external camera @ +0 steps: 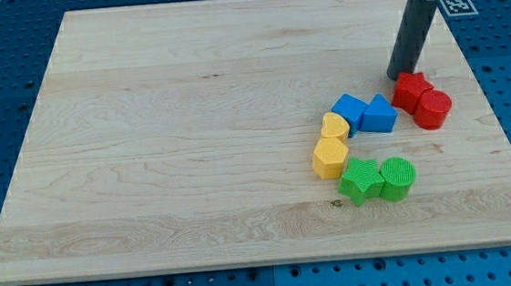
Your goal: Slide the red blocks towards the bottom right of the board
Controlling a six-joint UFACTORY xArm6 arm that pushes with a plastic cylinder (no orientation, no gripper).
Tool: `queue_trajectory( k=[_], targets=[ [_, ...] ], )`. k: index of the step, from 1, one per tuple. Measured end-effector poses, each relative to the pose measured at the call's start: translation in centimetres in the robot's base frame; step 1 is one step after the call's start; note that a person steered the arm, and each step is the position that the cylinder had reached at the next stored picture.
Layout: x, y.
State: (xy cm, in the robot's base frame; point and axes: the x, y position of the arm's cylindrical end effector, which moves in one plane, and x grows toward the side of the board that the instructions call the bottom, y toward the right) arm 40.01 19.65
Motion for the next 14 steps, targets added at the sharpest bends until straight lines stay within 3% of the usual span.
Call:
queue_trajectory(
  k=[13, 14],
  targets=[
    [6.5, 1.7],
    [6.4, 3.7]
  ],
)
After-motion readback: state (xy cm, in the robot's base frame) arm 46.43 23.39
